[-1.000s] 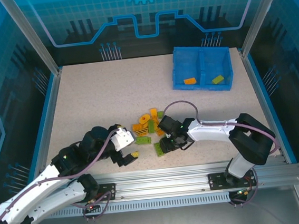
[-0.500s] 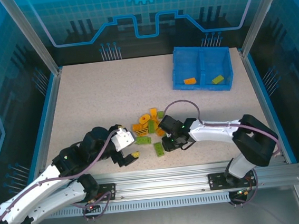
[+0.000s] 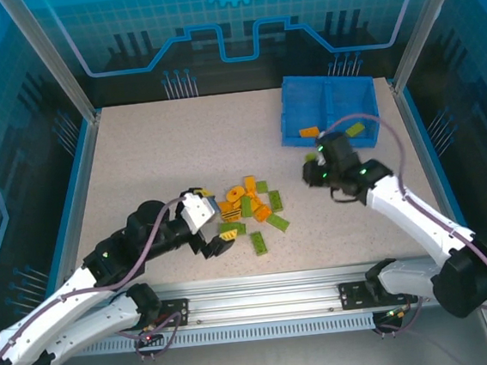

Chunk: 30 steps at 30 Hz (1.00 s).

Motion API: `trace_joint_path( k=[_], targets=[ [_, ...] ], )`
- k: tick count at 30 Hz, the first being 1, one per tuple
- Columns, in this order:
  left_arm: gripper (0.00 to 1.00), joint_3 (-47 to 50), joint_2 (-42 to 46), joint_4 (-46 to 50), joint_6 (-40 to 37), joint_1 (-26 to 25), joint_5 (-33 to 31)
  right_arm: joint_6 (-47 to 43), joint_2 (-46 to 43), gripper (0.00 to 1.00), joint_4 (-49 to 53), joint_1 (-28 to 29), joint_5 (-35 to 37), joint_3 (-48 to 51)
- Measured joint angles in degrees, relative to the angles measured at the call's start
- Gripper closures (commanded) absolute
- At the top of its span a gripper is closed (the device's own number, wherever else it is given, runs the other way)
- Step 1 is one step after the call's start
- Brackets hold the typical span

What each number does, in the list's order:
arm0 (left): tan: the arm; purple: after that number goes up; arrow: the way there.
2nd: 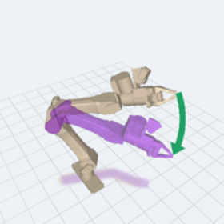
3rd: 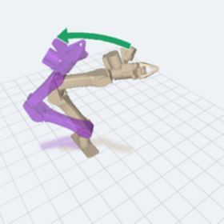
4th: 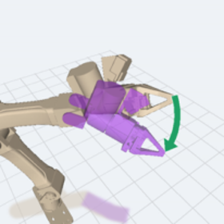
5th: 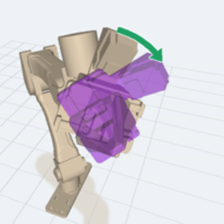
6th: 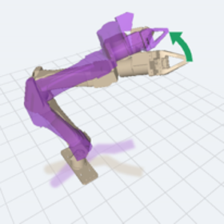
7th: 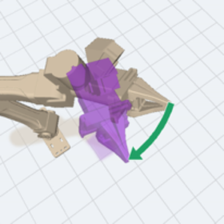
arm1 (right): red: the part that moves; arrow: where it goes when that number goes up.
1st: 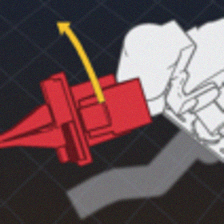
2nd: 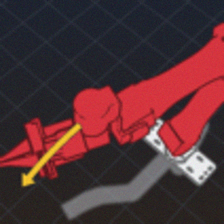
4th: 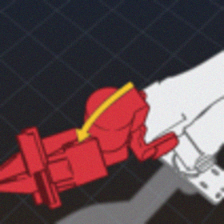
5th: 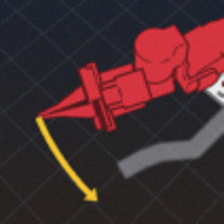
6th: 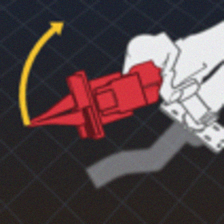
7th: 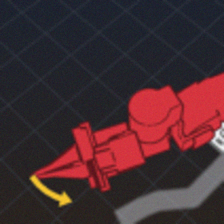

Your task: Sort the legos into containers by color

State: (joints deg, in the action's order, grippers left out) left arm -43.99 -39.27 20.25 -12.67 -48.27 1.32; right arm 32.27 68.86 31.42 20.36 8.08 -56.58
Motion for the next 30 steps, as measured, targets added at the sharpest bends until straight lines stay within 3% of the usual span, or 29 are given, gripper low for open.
trace_joint_path(
  k=[6, 11, 17, 21, 24, 30],
  targets=[
    [0.01, 0.0, -0.9, -7.1, 8.0, 0.0, 0.0, -2.9, 11.4, 0.81, -1.0, -16.3, -2.8, -11.4],
    [0.01, 0.0, 0.4, -7.0, 13.0, 0.0, -0.8, -3.4, 27.0, 0.8, -2.2, -22.9, -4.5, -22.3],
    [0.01, -2.0, 1.1, -1.6, 19.1, 0.0, -5.2, -4.3, 43.7, 0.77, 0.8, -26.0, -5.9, -35.5],
    [0.01, -2.5, 1.2, 1.7, 23.6, 0.0, -9.0, -4.4, 51.4, 0.68, 3.6, -26.2, -6.6, -42.8],
    [0.01, -2.5, 1.0, 3.7, 28.0, 0.0, -12.3, -4.3, 54.1, 0.6, 5.9, -26.4, -7.1, -45.6],
    [0.01, -2.8, -2.8, 7.3, 39.6, 0.0, -18.6, -4.3, 53.8, 0.57, 8.5, -26.9, -7.1, -47.0]
  ],
)
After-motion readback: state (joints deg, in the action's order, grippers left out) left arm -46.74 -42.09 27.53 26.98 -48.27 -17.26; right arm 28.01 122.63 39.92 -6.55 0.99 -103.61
